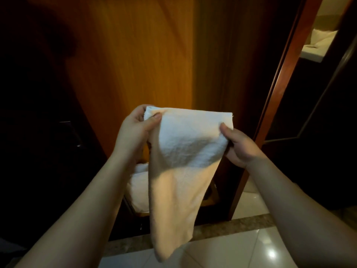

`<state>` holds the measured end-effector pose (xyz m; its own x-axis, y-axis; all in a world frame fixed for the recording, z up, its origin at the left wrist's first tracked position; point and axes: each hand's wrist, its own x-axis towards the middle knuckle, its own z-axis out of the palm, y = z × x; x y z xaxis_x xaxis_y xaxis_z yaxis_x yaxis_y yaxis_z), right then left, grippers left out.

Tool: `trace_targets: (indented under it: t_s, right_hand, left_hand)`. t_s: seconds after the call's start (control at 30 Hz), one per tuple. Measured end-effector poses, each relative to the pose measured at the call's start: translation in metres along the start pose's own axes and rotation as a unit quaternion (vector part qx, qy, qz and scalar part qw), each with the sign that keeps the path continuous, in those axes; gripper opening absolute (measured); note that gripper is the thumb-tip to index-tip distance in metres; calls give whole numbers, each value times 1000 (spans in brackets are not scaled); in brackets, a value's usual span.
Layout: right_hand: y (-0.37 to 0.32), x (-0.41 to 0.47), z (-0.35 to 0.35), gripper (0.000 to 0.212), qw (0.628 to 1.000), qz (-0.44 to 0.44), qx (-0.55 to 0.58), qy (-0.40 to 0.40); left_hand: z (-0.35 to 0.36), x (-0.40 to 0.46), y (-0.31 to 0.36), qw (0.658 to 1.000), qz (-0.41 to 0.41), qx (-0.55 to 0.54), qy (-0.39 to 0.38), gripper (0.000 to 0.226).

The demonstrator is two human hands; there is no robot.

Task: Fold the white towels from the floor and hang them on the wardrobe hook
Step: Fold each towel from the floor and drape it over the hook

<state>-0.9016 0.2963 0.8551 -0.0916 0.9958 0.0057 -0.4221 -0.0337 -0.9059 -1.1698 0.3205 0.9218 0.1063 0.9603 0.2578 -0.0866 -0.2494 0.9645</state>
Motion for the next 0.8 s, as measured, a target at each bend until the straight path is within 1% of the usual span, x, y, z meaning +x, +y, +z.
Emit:
trace_targets:
  t_s: [0.07, 0.13, 0.23, 0.27, 0.37, 0.4, 0.47, 0.5, 0.57, 0.63, 0.7, 0.8]
  right_hand:
    - [-2, 0, 8, 53, 999, -32, -12, 3]
    - [-5, 1, 17, 46, 998, -48, -27, 5]
    - [-6, 4, 30, 53, 997, -50, -45, 38]
    - [-4, 5, 35, 52, 995, -47, -58, 60]
    - [11, 2, 49, 27, 978, -32, -144, 151]
    - [19, -1, 53, 24, 966, -31, -175, 186]
    - [36, -10, 64, 28, 938, -46, -240, 246]
    - [45, -16, 69, 31, 925, -57, -269, 261]
    - [63, -28, 80, 37, 918, -69, -298, 252]
    - [77, -37, 90, 43, 936, -61, -275, 212]
    - [86, -42, 94, 45, 956, -45, -235, 170]
    - [85, -42, 93, 38, 972, -40, -187, 135]
  left_hand:
    - [-7, 1, 2, 999, -13, -36, -5, 16]
    - [-13, 3, 1, 999, -18, -45, 2, 14]
    - [-16, 5, -7, 999, -16, -35, 22, 11]
    - [-15, 4, -13, 999, -20, -27, 34, 11]
    - [-6, -4, -36, 996, -35, 10, 84, 10]
    - [-1, -9, -44, 994, -38, 18, 104, 9]
    - [12, -24, -57, 988, -39, 23, 148, 8]
    - [19, -32, -62, 985, -38, 26, 167, 9]
    - [32, -49, -68, 982, -42, 35, 182, 9]
    - [42, -62, -71, 983, -57, 25, 171, 9]
    - [48, -71, -71, 987, -64, 14, 145, 14]
    - [47, -75, -68, 992, -58, 16, 113, 18]
